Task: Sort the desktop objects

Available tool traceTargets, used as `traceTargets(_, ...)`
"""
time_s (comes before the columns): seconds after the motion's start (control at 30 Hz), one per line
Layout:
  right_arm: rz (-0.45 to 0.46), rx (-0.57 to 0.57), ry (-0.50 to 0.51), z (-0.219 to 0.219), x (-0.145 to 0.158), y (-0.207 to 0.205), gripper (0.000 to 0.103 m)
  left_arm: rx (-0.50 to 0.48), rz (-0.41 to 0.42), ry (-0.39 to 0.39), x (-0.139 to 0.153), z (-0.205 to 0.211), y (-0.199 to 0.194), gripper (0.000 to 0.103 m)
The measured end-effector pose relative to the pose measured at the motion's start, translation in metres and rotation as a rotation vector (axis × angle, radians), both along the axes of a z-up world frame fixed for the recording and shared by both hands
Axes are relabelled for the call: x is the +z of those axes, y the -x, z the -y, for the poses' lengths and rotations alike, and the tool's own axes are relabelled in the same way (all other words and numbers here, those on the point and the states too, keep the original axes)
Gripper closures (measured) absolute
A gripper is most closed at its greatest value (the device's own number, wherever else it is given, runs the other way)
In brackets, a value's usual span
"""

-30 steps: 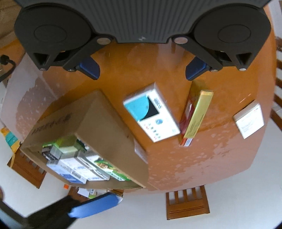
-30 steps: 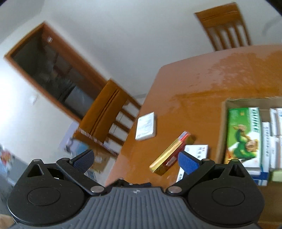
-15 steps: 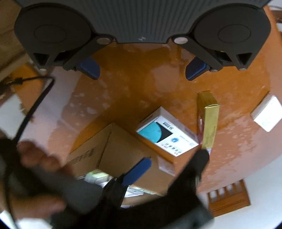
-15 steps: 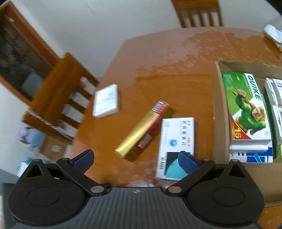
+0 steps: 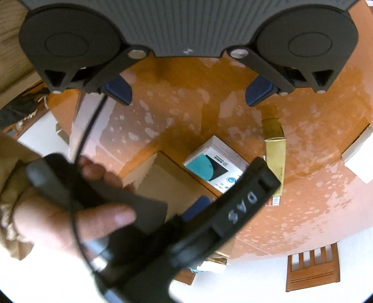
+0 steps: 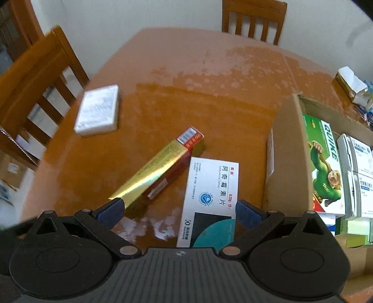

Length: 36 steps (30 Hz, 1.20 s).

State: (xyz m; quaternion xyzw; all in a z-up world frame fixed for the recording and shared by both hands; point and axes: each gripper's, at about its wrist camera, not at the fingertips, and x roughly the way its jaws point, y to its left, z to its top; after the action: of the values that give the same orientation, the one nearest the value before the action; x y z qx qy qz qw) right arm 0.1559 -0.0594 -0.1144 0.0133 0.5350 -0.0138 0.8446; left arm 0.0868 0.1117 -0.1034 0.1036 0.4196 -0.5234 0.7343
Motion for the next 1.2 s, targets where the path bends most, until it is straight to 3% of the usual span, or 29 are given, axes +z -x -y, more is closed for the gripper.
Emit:
traceTargets(0.33, -0.103, 0.018, 0.073, 0.000, -0.014, -0.034, 0.000, 0.042, -0.026, 0.040, 0.002, -0.012, -0.017, 0.000)
traceTargets(0.53, -0.069, 0.013, 0.029, 0.009, 0.010, -0.035, 0.000, 0.033, -0.039, 0.066, 0.007, -0.010, -0.023, 0.000)
traceTargets(0.83, 0.082, -0.142, -0.251, 0.062, 0.069, -0.008, 0.000, -0.052, -0.056, 0.122, 0.011, 0.034, -0.035, 0.000)
traceTargets(1.0, 0.144, -0.156, -0.377, 0.094, 0.095, 0.014, 0.000, -0.106, -0.055, 0.114, 0.007, 0.063, -0.039, 0.000)
traceTargets(1.1, 0.187, -0.162, -0.497, 0.117, 0.103, 0.029, 0.000, -0.130, -0.091, 0.124, 0.004, 0.075, -0.042, 0.000)
traceTargets(1.2, 0.202, -0.184, -0.613, 0.134, 0.098, 0.039, 0.000, -0.145, -0.085, 0.075, 0.002, 0.086, -0.035, 0.000)
